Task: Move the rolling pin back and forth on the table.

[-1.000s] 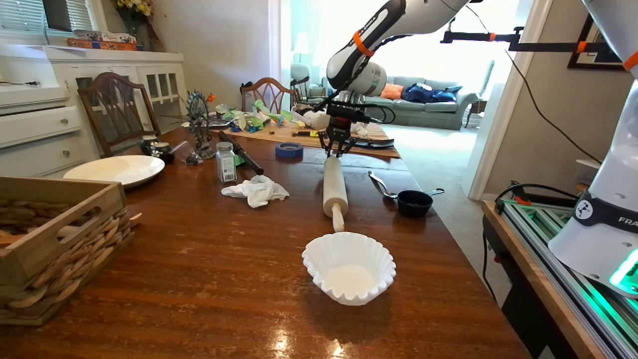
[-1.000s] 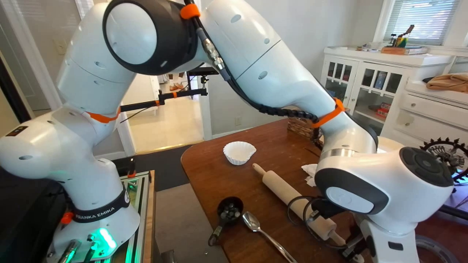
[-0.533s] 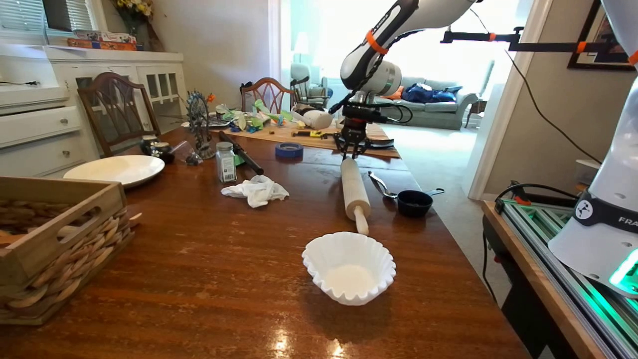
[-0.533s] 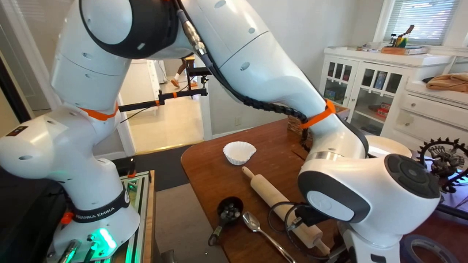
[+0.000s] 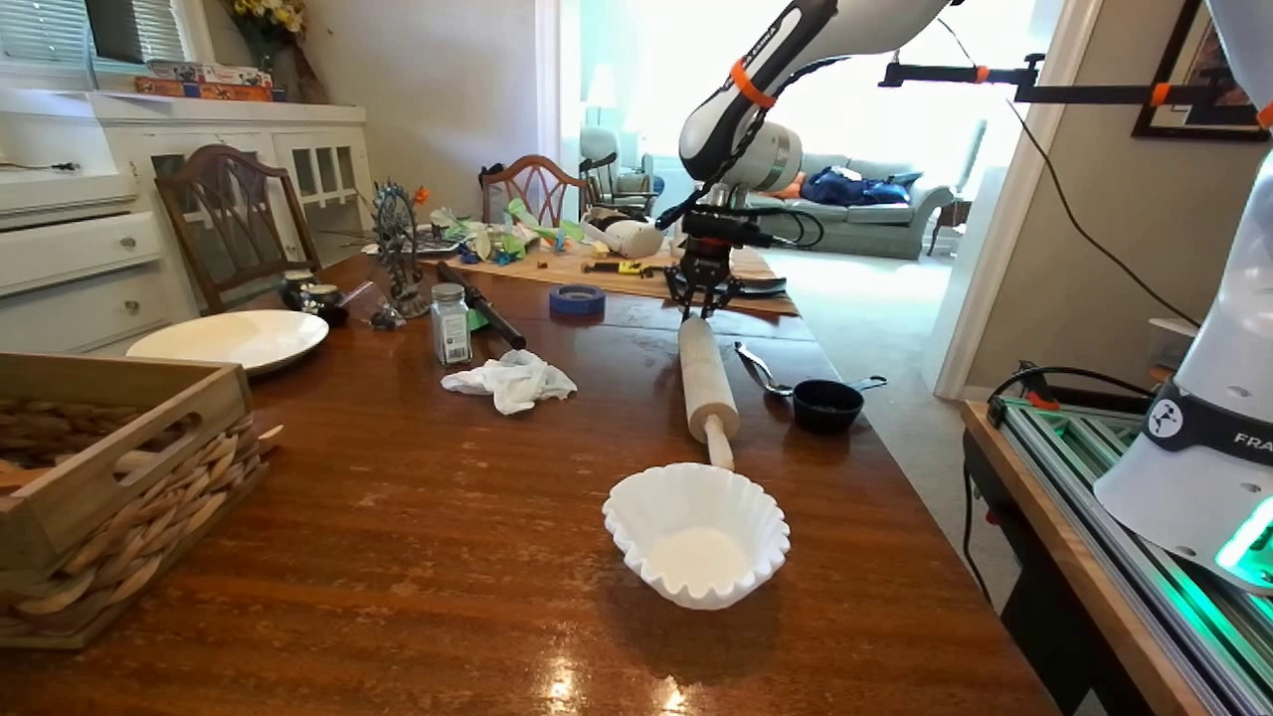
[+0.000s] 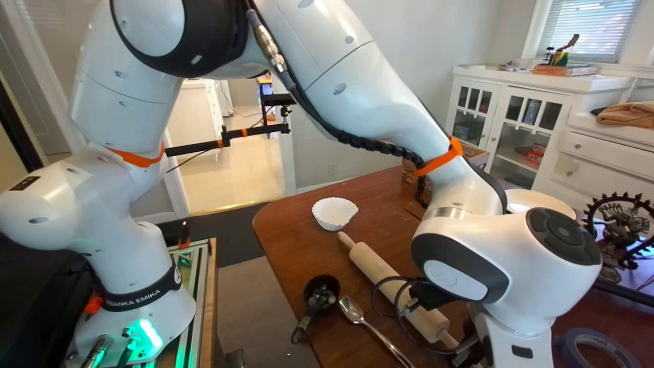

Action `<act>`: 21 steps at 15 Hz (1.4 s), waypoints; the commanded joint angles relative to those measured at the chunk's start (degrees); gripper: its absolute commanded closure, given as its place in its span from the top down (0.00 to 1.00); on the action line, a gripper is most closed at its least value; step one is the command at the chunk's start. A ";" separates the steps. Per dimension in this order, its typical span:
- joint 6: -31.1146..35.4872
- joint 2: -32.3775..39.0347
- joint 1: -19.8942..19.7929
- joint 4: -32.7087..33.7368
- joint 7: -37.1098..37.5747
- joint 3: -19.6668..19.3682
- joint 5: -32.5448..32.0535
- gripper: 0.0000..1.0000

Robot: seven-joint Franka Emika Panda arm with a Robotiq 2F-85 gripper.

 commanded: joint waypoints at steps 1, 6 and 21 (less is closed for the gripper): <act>2.75 2.81 2.91 2.99 3.68 -0.65 0.27 0.07; 2.45 7.95 5.13 10.86 9.88 -1.04 -0.48 0.07; -3.30 17.65 3.62 29.31 17.86 0.71 -1.52 0.07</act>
